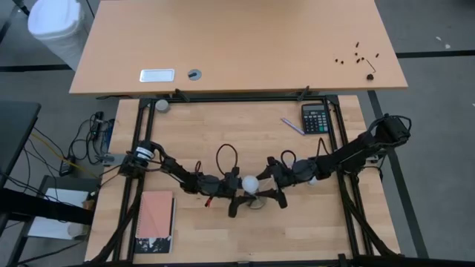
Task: Screw lightbulb
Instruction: Insert the lightbulb on the lamp
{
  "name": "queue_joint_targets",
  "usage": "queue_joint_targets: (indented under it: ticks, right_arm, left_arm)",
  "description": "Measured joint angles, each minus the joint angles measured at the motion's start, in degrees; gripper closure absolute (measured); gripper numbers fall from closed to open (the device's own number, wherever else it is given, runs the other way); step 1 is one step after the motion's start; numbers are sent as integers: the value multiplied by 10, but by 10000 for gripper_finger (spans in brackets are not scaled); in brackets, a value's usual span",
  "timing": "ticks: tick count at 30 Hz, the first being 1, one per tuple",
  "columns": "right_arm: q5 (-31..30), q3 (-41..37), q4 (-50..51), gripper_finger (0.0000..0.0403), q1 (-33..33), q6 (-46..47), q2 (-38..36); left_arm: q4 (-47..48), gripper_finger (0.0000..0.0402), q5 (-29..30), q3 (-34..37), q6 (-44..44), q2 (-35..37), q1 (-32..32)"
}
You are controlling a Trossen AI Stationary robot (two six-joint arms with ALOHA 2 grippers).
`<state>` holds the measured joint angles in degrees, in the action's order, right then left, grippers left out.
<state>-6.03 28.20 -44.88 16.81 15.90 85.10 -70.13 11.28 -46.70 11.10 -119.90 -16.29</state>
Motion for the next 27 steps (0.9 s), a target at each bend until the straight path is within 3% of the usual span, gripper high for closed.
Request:
queue_joint_targets:
  ticks: [7, 15, 23, 27]
  right_arm:
    - [10, 54, 95, 121, -1, -28, 0]
    - [38, 56, 117, 128, 18, 15, -4]
    - [47, 55, 192, 127, 65, 85, -66]
    - [51, 57, 251, 129, 78, 89, -97]
  left_arm:
    - [-4, 219, 21, 0, 1, 0, -1]
    - [-2, 219, 25, 0, -1, 0, -2]
    - [-9, 219, 3, -2, -8, 1, -4]
    - [-4, 219, 48, 0, 0, 0, 3]
